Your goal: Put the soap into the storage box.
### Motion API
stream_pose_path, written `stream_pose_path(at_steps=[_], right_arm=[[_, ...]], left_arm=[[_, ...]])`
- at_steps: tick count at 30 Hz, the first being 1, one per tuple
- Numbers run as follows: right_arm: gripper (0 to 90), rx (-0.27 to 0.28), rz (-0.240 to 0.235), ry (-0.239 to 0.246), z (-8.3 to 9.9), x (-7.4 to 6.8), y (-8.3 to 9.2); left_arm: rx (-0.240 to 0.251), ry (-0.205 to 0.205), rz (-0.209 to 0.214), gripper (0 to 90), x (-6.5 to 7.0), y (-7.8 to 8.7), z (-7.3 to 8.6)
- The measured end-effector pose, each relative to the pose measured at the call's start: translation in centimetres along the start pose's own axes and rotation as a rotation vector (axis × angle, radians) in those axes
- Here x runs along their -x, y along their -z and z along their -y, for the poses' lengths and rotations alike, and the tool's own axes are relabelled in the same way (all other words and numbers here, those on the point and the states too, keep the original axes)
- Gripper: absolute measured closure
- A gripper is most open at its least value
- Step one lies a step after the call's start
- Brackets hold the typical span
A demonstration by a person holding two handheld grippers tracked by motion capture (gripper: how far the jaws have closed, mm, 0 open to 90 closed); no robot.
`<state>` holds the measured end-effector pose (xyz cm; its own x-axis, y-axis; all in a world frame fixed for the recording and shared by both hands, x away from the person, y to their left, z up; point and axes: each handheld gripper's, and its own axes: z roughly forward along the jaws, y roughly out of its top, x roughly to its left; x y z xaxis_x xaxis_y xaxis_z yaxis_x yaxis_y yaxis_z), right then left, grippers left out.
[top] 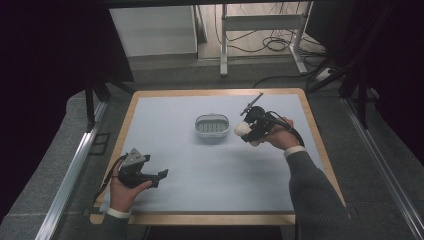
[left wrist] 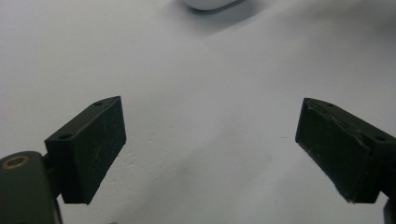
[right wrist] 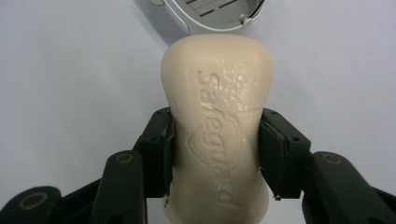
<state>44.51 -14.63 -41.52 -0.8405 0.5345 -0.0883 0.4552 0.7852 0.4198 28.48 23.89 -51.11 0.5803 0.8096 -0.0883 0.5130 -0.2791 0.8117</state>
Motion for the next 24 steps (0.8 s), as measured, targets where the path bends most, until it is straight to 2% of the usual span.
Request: stream_pose_path(at_steps=[8,14,17,24], right_arm=[[49.7,-0.009,0.012,0.004,-0.8,0.6,-0.6],[49.8,0.008,0.008,0.009,-1.7,1.1,-1.0],[49.8,0.006,0.017,0.018,-2.1,1.3,-1.4],[49.8,0.007,0.006,0.042,-3.2,1.6,-1.9]], left_arm=[[-0.008,-0.007,0.001,9.1,0.0,-0.1,0.0],[-0.010,-0.006,0.005,9.1,0.1,-0.2,0.0],[-0.013,-0.009,0.004,9.1,0.1,-0.2,0.1],[-0.019,-0.015,0.009,9.1,0.2,-0.4,0.1]])
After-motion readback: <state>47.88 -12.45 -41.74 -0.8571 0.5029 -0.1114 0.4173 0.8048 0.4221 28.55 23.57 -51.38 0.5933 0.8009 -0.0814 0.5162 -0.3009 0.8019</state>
